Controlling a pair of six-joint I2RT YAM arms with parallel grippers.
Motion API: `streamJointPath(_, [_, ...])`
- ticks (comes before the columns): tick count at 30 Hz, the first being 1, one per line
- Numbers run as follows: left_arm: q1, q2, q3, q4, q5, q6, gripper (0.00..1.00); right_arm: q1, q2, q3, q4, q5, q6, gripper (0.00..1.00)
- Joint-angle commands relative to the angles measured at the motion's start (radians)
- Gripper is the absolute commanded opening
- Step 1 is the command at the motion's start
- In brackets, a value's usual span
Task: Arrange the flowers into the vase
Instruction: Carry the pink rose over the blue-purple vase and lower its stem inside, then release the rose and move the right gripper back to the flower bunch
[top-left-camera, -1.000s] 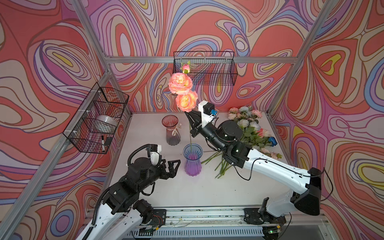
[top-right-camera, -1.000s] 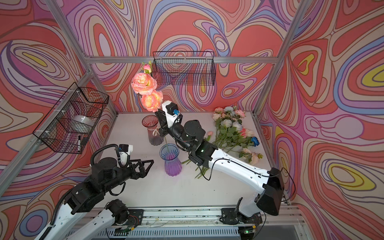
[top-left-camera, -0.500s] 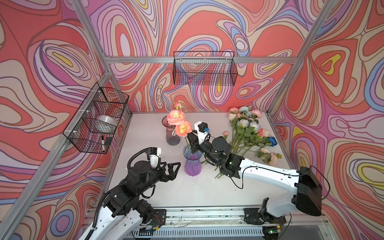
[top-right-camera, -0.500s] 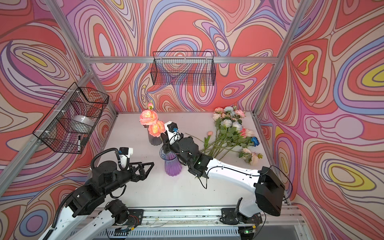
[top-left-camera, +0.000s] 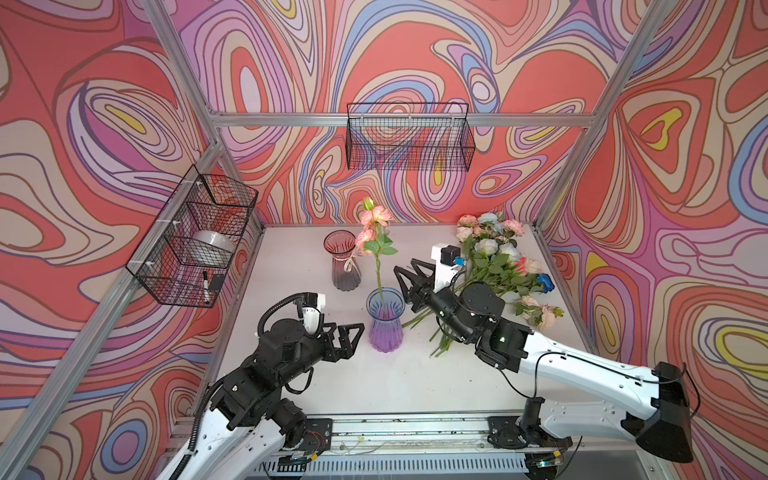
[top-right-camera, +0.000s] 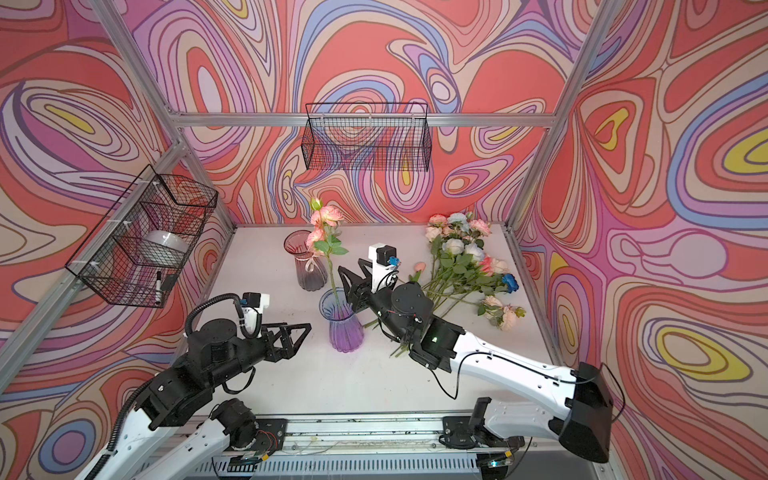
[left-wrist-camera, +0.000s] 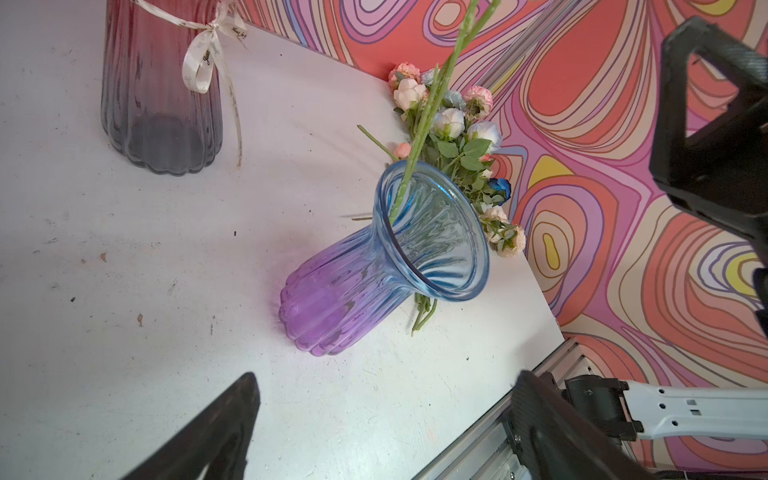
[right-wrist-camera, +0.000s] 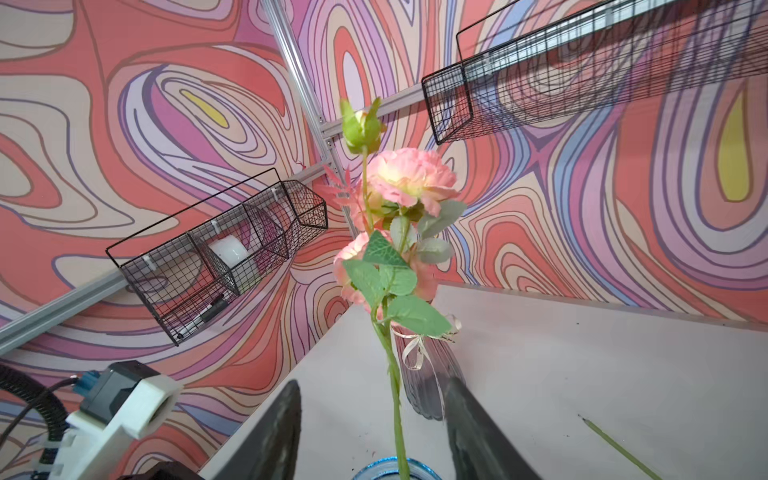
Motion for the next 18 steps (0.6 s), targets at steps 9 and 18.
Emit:
streamJointPath(9, [0.005, -0.024, -0.043, -0.017, -0.003, -0.021, 0.97, -0.059, -0.147, -0.119, -0.463, 0.260, 0.347, 0.64])
streamJointPath(18, [0.004, -0.041, -0.051, -0.020, 0.013, -0.037, 0.97, -0.471, -0.102, -0.220, -0.518, -0.013, 0.553, 0.51])
